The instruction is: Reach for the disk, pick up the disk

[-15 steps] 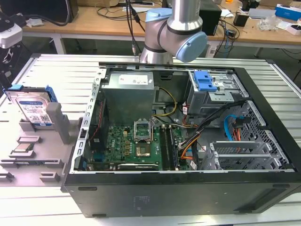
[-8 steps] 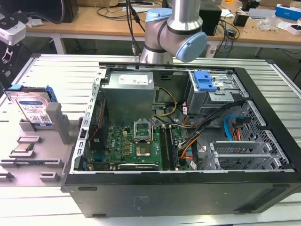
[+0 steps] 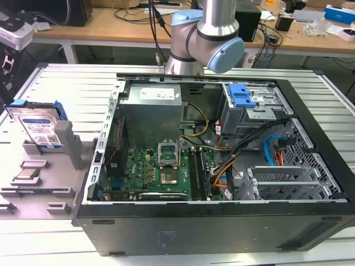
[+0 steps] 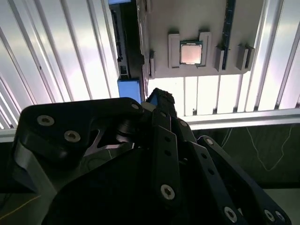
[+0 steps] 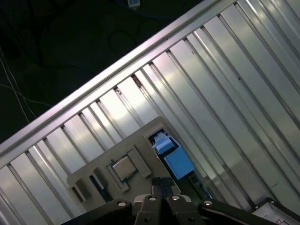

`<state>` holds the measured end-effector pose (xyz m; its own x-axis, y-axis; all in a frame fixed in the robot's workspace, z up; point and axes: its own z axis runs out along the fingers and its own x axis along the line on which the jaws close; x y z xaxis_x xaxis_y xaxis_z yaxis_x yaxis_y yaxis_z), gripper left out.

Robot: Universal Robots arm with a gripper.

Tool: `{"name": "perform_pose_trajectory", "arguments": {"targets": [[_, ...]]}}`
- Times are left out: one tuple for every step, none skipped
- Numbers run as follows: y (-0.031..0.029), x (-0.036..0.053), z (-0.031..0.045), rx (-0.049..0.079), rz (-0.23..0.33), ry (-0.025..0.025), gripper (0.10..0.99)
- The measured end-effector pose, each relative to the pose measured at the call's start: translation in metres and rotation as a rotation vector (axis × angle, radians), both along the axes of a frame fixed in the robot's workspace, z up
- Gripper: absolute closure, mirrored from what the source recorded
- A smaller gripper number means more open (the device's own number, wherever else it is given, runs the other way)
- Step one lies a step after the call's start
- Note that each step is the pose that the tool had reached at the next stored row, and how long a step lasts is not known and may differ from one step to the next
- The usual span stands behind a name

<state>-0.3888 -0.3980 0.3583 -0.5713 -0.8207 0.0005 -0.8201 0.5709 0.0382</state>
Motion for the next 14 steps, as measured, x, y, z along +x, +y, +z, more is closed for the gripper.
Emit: {"name": "perform_pose_trajectory", "arguments": {"targets": [[0.0,0.0,0.0,0.0,0.009,0.0,0.98],[0.0,0.0,0.0,0.0,0.019,0.0,0.98],[0.0,0.0,0.0,0.0,0.032,-0.0001,0.98],[0.0,0.0,0.0,0.0,0.042,0.0,0.98],[0.0,0.0,0.0,0.0,0.055,0.0,0.98],[0.0,0.0,0.0,0.0,0.066,0.0,0.98],[0.0,0.0,0.0,0.0,0.087,0.0,0.98],[0.0,0.0,0.0,0.0,0.105,0.0,0.98],[0.0,0.0,0.0,0.0,0.123,0.0,0.98],[0.0,0.0,0.0,0.0,0.131,0.0,0.98],[0.0,0.0,0.0,0.0,0.141,0.0,0.98],[0.0001,0.0,0.0,0.0,0.151,0.0,0.98],[0.0,0.0,0.0,0.0,0.16,-0.0001,0.98],[0.0001,0.0,0.0,0.0,0.174,0.0,0.98]]}}
